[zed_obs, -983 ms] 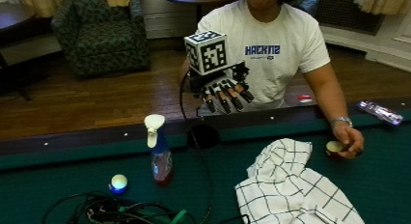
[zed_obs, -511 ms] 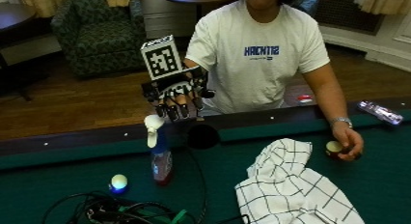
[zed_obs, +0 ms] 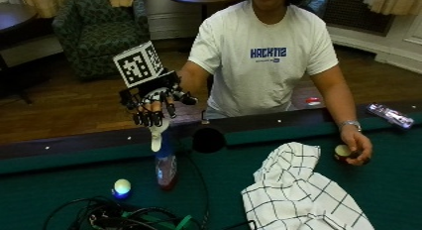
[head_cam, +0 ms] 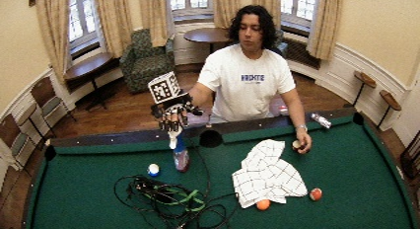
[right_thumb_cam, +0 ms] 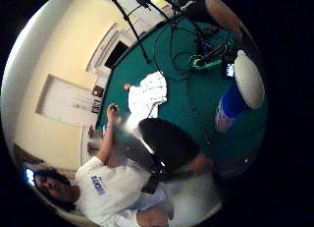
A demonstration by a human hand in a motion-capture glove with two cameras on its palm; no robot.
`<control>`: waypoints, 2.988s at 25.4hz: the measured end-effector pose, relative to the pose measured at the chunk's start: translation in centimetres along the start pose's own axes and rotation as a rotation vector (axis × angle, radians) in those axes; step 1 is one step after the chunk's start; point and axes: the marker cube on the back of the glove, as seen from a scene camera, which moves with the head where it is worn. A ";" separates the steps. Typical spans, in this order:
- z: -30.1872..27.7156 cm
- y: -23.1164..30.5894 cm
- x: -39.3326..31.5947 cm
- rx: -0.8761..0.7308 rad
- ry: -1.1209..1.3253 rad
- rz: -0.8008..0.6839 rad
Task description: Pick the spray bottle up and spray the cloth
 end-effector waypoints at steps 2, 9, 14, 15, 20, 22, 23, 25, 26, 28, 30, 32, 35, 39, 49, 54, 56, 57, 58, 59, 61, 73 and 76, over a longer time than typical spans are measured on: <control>0.4 0.3 0.6 0.026 -0.057 0.006; 2.7 1.8 3.3 0.113 -0.281 0.064; 4.3 4.3 5.4 0.132 -0.435 0.101; 4.5 4.8 5.7 0.132 -0.457 0.110; 5.2 5.7 6.2 0.140 -0.516 0.152; 5.6 6.3 6.5 0.144 -0.524 0.155; 5.7 6.6 6.6 0.143 -0.528 0.158; 6.0 7.0 6.8 0.130 -0.538 0.169; 6.1 7.2 6.8 0.123 -0.543 0.174; 6.4 7.8 7.0 0.118 -0.551 0.178; 6.6 8.5 7.3 0.122 -0.554 0.178; 6.8 9.1 7.5 0.122 -0.555 0.180; 6.9 9.6 7.6 0.117 -0.558 0.187; 6.9 10.4 8.0 0.127 -0.570 0.187; 7.5 9.7 8.3 0.140 -0.569 0.225; 7.8 8.7 8.4 0.138 -0.585 0.233; 7.9 8.2 8.6 0.146 -0.602 0.234; 8.0 7.9 8.6 0.149 -0.612 0.235; 8.1 7.5 8.6 0.148 -0.624 0.235; 8.1 7.2 8.7 0.145 -0.636 0.232; 8.3 6.8 8.9 0.136 -0.660 0.221; 8.5 3.8 9.0 0.136 -0.742 0.185; 8.6 3.1 8.9 0.158 -0.774 0.199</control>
